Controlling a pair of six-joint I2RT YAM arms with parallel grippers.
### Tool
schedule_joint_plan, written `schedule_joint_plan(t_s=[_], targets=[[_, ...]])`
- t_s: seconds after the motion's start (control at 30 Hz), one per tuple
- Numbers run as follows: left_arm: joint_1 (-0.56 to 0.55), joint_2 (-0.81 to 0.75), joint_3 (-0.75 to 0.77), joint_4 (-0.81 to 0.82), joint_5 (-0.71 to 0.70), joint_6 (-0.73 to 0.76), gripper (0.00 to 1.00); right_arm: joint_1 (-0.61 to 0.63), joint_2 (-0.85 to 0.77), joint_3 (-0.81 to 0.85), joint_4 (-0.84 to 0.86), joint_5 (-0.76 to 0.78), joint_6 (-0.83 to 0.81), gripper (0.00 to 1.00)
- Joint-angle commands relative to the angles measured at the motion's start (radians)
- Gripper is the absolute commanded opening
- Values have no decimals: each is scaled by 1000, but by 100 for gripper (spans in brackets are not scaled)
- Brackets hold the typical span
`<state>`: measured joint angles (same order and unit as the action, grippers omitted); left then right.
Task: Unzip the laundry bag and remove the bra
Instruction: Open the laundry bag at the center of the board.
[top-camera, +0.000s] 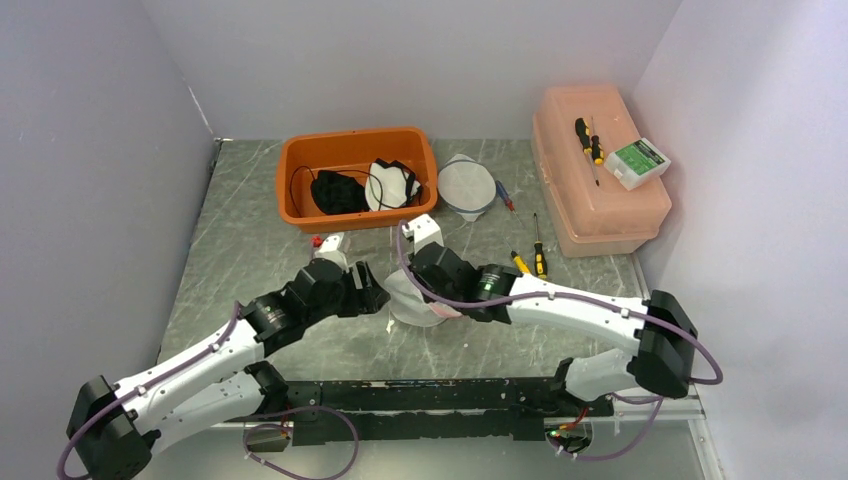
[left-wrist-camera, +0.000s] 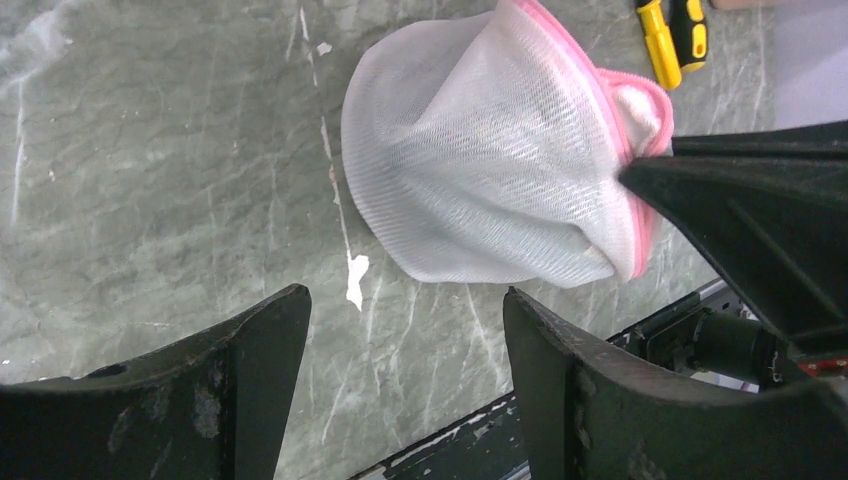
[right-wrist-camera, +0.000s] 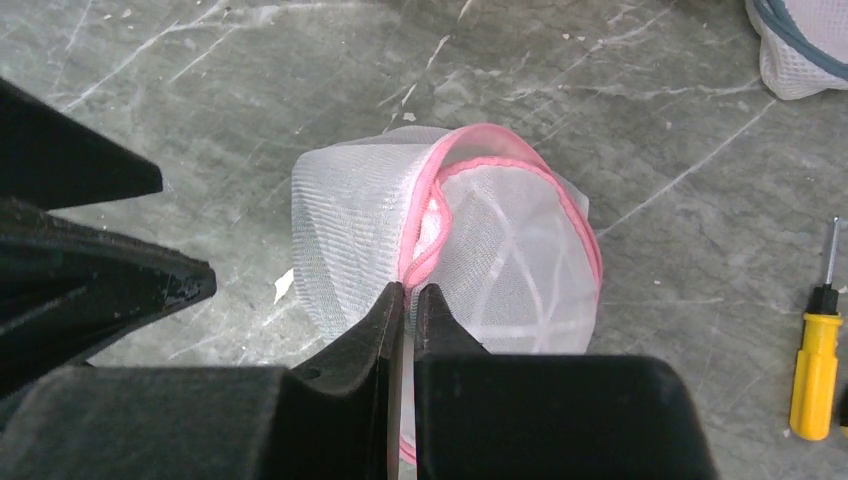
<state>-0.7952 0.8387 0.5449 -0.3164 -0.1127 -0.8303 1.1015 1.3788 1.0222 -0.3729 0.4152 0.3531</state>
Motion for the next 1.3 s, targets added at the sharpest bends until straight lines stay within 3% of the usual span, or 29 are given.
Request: schedule_joint_plan(t_s=[0.0,0.37,0.57,0.73,0.97,1.27], targets=[[6,14,76,77,24,17,76,14,-85,-38,81,-9,-24,0],[15,181,160,182,103,13,86,17,-260,-190,157,-75,-48,0],[34,306,239,135,135,13,89,19,-387,-285,213,-94,-53,0],[40,420,334,64,144,61,86,22,-467,-333,250,-136,-72,0],[39,496,365,43,180,100,70,22,-534,-361,263,-63,-66,0],[40,439,302,1,154,130,74,22,-613,-390,346,-19,-52,0]])
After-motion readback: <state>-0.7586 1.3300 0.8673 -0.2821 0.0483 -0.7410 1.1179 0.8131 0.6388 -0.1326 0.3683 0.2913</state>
